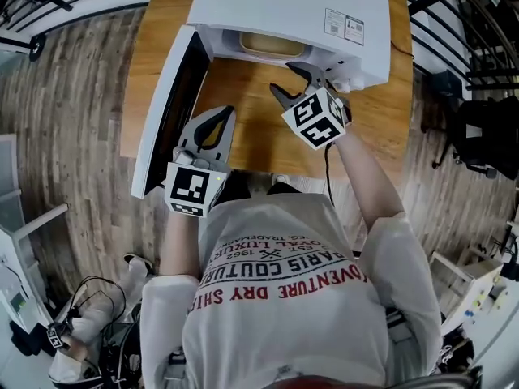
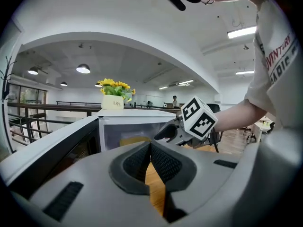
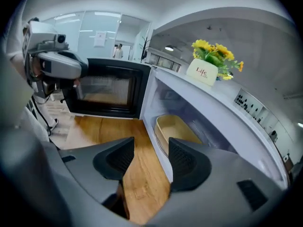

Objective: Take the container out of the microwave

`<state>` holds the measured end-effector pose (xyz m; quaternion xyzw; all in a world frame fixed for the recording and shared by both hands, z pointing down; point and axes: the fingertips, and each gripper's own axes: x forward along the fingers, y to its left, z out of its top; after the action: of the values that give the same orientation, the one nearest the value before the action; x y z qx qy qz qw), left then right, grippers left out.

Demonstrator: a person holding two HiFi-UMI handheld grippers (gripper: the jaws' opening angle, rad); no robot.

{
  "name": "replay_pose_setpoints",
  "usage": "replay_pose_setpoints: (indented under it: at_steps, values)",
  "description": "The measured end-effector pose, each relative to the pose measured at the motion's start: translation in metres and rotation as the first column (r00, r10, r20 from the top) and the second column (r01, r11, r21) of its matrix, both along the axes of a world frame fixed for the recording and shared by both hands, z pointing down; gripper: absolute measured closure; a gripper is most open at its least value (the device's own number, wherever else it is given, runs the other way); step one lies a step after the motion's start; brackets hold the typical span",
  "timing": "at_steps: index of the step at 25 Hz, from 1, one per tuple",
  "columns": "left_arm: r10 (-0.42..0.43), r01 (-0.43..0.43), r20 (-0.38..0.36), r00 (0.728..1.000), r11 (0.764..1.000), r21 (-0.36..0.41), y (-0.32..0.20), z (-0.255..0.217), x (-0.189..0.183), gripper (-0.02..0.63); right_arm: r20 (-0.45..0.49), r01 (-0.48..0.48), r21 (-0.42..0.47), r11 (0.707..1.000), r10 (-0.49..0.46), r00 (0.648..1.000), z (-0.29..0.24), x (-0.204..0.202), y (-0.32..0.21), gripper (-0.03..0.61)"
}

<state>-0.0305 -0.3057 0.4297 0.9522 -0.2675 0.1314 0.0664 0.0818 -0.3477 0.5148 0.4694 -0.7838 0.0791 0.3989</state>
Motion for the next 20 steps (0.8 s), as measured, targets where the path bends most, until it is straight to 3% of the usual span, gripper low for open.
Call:
replay_pose_setpoints:
  at_steps: [7, 12, 20]
  values:
    - [0.024, -0.024, -0.015, 1.000, 0.999, -0.041, -0.023, 0.010, -0.002, 0.597, -0.186, 0.097, -0.103, 0.990, -0.115, 0.976, 0.035, -0.003, -0.042, 0.339]
    - [0.039, -0.040, -0.013, 0.999, 0.998, -0.049, -0.027, 0.014, -0.003, 0.597, -0.285, 0.145, -0.174, 0.974, -0.191, 0.939, 0.059, 0.002, -0.060, 0.349]
    - [0.021, -0.022, -0.025, 0.999, 0.998, -0.062, -0.036, 0.011, -0.006, 0.597, -0.362, 0.212, -0.258, 0.943, -0.298, 0.883, 0.086, 0.005, -0.076, 0.406]
